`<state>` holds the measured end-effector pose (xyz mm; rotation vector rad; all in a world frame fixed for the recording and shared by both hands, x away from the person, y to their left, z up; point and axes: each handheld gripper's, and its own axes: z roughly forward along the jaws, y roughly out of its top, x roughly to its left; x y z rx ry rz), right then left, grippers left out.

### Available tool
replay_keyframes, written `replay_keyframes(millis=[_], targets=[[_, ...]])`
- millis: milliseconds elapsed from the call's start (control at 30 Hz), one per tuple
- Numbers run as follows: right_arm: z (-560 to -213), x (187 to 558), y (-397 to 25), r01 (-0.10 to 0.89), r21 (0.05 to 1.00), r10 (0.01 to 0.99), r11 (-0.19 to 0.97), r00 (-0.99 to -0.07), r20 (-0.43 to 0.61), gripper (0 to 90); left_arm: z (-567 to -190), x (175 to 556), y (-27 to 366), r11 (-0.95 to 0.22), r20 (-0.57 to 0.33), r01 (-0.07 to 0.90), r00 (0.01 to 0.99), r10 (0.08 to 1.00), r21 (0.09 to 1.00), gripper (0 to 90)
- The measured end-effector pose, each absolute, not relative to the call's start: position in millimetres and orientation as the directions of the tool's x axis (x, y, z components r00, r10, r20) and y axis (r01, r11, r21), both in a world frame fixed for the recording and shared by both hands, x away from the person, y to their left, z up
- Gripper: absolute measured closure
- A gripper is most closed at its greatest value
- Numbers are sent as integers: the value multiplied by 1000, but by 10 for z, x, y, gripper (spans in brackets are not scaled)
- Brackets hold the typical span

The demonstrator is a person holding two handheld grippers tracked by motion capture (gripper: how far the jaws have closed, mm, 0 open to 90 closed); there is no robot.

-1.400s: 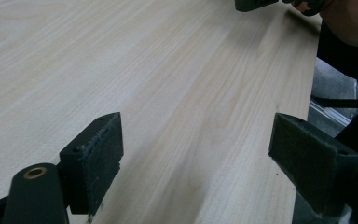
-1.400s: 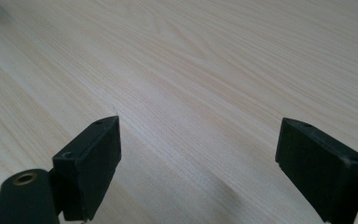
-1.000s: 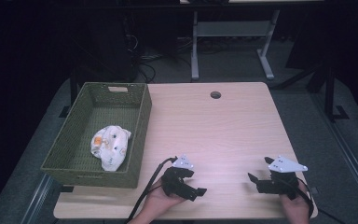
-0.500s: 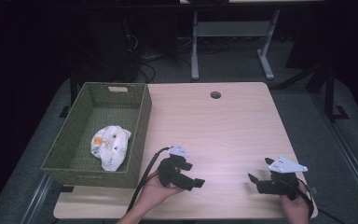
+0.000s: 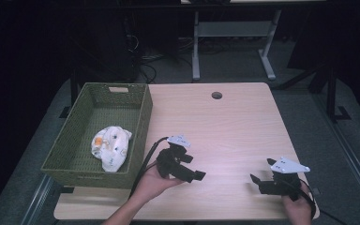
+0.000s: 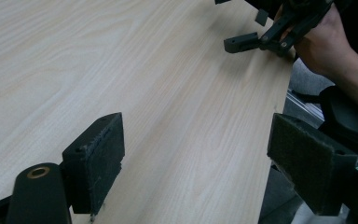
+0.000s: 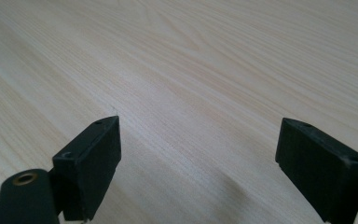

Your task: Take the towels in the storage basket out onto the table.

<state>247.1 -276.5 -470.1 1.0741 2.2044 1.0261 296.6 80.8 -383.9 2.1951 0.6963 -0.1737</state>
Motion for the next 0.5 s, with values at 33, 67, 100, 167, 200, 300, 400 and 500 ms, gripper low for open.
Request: replay_keyframes(millis=[33, 67, 100, 167, 200, 300, 400, 500], targets=[[-4700, 2470, -2764, 451, 791, 810, 412, -579, -92, 137, -3808, 2969, 807, -523, -340, 532, 840, 423, 665, 183], [-4700, 2470, -2763, 450, 792, 810, 413, -580, -93, 137, -3774, 2972, 807, -527, -335, 527, 843, 420, 666, 183], [-4700, 2471, -2764, 449, 792, 809, 414, -580, -94, 137, -3755, 2975, 807, -531, -334, 525, 845, 418, 665, 183], [-4698, 2470, -2766, 450, 792, 810, 413, -579, -93, 137, -3710, 2986, 813, -536, -336, 525, 846, 415, 661, 183], [-4698, 2470, -2766, 451, 792, 811, 412, -578, -92, 137, -3682, 2997, 819, -541, -341, 525, 847, 407, 658, 183], [-4698, 2472, -2769, 449, 793, 810, 412, -578, -94, 137, -3633, 3027, 836, -549, -356, 529, 847, 395, 648, 183], [-4695, 2475, -2775, 446, 794, 810, 413, -578, -96, 137, -3586, 3070, 875, -565, -367, 534, 844, 390, 629, 183], [-4696, 2476, -2779, 446, 794, 810, 413, -578, -96, 137, -3520, 3117, 932, -567, -380, 545, 838, 392, 618, 183]])
